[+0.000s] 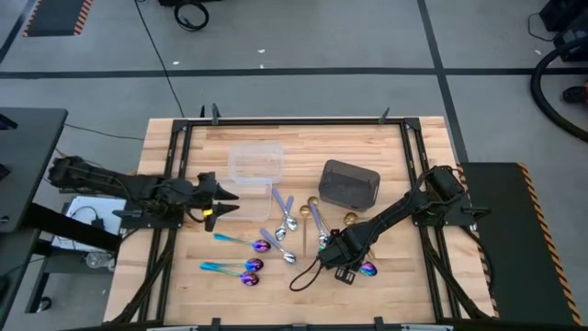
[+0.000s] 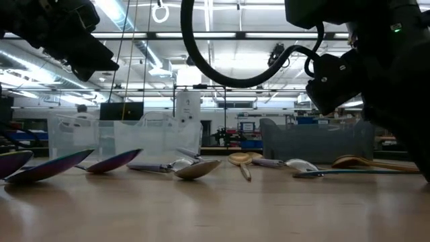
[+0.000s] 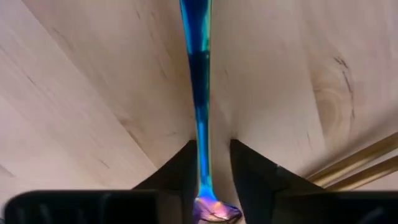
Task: Sort silverware by color (type)
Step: Put the purple spoon into the black bin
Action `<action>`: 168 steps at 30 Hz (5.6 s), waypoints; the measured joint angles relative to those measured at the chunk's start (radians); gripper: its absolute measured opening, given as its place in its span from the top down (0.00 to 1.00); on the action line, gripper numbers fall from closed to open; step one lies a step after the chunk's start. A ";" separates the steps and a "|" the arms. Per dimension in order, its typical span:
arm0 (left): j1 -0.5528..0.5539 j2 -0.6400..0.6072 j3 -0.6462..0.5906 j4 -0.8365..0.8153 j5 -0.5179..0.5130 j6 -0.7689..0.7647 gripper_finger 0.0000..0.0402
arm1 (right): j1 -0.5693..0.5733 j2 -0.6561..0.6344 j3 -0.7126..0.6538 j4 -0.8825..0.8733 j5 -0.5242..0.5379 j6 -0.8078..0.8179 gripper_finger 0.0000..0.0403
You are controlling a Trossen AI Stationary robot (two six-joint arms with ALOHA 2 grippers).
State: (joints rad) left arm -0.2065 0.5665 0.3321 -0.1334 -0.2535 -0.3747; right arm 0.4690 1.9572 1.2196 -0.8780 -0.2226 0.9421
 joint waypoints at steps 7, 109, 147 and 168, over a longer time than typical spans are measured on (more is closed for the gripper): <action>0.000 -0.099 0.000 -0.073 -0.006 0.062 0.60 | 0.000 0.001 -0.001 -0.002 0.000 -0.020 0.93; -0.006 -0.135 -0.256 0.247 -0.113 -0.112 0.60 | -0.650 -0.340 0.026 -0.289 0.354 -0.415 0.94; -0.006 -0.135 -0.256 0.233 -0.113 -0.113 0.60 | -0.701 -0.340 -0.113 -0.195 0.273 -0.397 0.78; -0.014 -0.135 -0.253 0.233 -0.096 -0.168 0.60 | -0.589 -0.341 0.090 -0.275 0.328 -0.325 0.66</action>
State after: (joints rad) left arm -0.2208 0.4320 0.0788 0.0993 -0.3496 -0.5424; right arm -0.1198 1.6158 1.3099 -1.1526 0.1059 0.6170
